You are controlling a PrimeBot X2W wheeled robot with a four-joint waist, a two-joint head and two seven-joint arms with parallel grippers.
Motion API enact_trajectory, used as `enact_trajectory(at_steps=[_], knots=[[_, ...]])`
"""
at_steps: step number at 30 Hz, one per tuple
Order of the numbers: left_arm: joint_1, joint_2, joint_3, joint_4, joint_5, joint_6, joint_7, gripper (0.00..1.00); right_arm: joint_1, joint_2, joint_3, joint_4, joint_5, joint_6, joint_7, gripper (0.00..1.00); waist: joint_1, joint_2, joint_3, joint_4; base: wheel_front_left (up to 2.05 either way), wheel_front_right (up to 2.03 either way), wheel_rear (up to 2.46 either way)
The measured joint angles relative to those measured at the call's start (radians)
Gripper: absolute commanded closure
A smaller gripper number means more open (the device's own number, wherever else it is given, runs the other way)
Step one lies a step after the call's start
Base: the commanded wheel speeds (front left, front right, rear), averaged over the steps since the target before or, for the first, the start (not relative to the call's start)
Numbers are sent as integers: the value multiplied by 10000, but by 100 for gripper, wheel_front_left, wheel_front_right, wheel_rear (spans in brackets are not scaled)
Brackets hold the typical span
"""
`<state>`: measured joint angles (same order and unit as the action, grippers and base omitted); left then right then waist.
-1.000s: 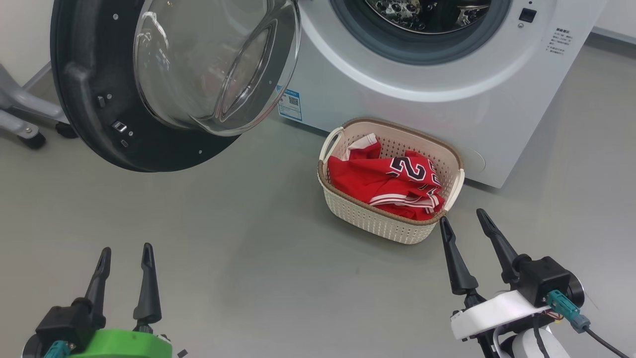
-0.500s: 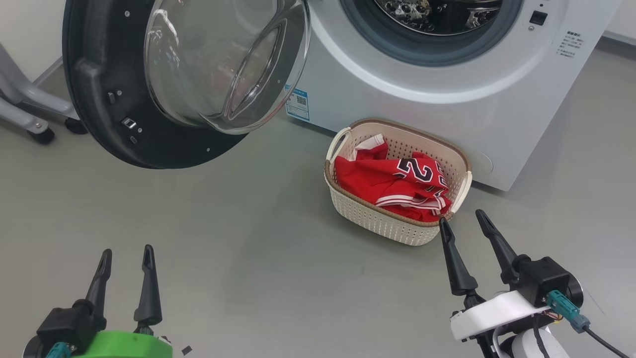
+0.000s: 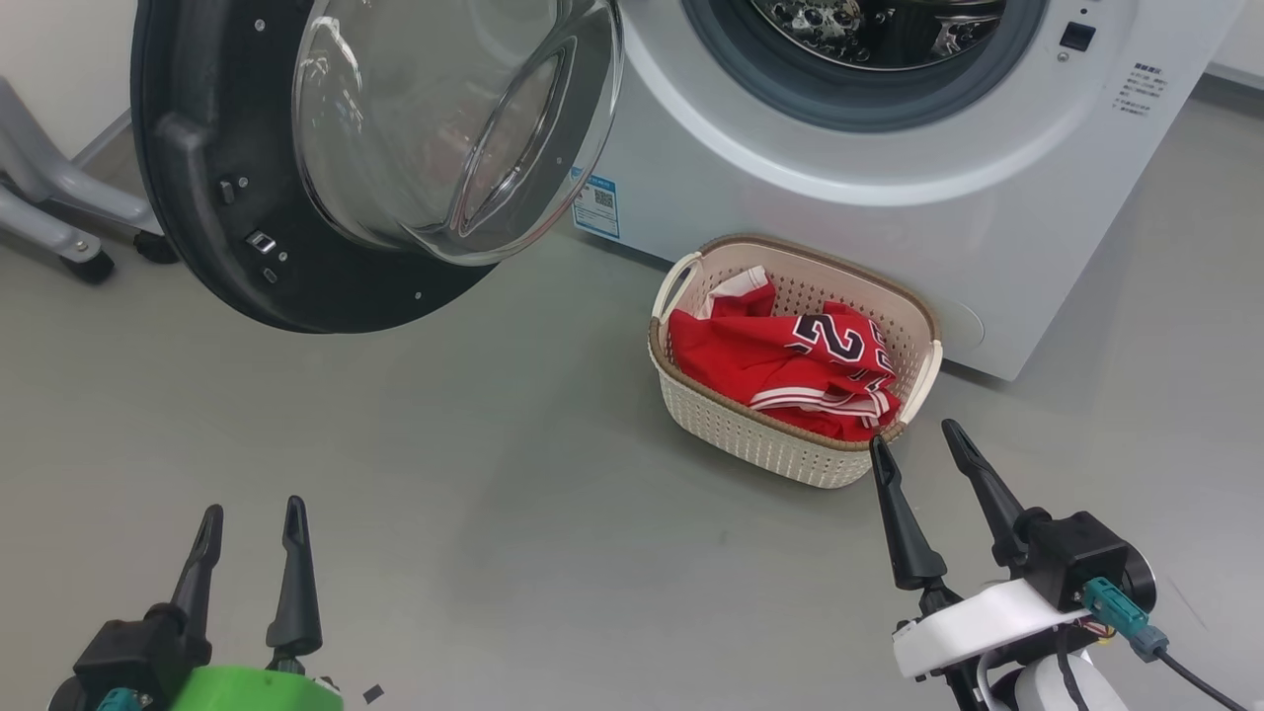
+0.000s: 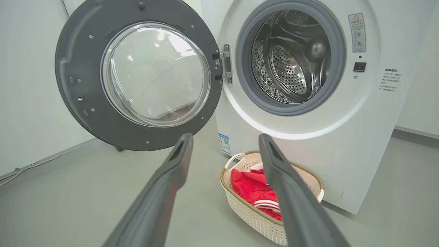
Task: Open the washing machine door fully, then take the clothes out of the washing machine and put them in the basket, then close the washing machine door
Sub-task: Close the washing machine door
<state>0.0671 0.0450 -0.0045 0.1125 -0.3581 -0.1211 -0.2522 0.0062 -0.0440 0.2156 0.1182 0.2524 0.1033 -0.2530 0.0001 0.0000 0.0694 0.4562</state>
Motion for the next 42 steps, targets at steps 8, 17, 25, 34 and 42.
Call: enact_trajectory(at_steps=[8,17,25,34,42], knots=[[0,-2,-12,-10,-12,0,0,0,0,0,17,21,0,0,0,0,0,0,17,-63,0,0,0],[0,-2,-15,-12,-12,0,2,0,0,0,54,36,0,2,0,0,0,0,31,-97,0,0,0],[0,-2,4,-12,-12,0,0,0,0,-2,96,54,0,12,0,0,0,0,48,-141,0,0,0],[3,-4,119,-92,-12,0,0,100,-4,-2,148,36,0,12,0,0,0,0,143,-233,0,0,0],[-29,-35,855,-623,-98,2,0,100,-68,-8,245,-21,-102,12,0,0,0,0,549,-445,0,0,0]])
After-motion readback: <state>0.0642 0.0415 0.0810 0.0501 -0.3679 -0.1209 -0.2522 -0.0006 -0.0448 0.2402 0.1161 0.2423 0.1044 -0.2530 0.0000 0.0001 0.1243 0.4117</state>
